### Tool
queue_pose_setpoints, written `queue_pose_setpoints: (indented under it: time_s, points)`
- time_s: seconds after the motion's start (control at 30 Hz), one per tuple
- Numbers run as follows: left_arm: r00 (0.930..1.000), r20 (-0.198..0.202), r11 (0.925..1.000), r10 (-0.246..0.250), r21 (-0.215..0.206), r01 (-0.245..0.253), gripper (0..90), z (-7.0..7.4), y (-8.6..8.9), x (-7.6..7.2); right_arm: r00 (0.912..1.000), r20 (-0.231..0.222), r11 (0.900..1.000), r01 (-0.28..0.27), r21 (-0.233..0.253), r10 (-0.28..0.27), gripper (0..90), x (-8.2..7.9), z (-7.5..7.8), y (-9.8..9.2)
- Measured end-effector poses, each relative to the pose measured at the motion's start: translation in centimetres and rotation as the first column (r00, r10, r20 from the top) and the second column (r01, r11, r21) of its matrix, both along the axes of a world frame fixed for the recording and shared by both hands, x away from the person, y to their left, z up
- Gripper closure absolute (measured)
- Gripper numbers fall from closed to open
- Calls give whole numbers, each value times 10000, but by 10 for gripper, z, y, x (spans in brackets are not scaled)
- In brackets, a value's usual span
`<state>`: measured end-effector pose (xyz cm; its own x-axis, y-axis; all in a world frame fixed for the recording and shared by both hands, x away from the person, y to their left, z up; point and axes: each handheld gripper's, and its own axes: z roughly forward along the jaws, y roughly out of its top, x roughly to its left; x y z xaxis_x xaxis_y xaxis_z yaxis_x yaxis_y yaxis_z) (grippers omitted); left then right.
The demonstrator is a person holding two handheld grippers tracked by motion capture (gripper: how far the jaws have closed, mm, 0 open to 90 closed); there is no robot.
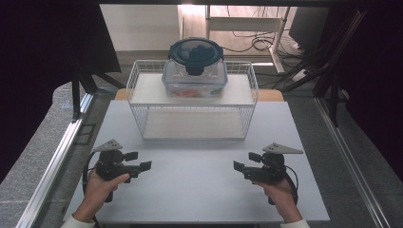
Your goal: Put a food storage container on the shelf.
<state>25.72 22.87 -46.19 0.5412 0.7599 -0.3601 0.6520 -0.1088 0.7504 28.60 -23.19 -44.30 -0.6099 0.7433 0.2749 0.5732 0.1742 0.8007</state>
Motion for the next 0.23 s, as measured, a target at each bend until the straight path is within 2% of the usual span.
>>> queue_pose_setpoints:
  time_s: [0.23]
  points:
    - [10000, 69, 9998, 61, 173, -62, 214, -1, -2, 0, 9995, 273, 9996, 172, -225, -166, 197, -2, 2, -3]
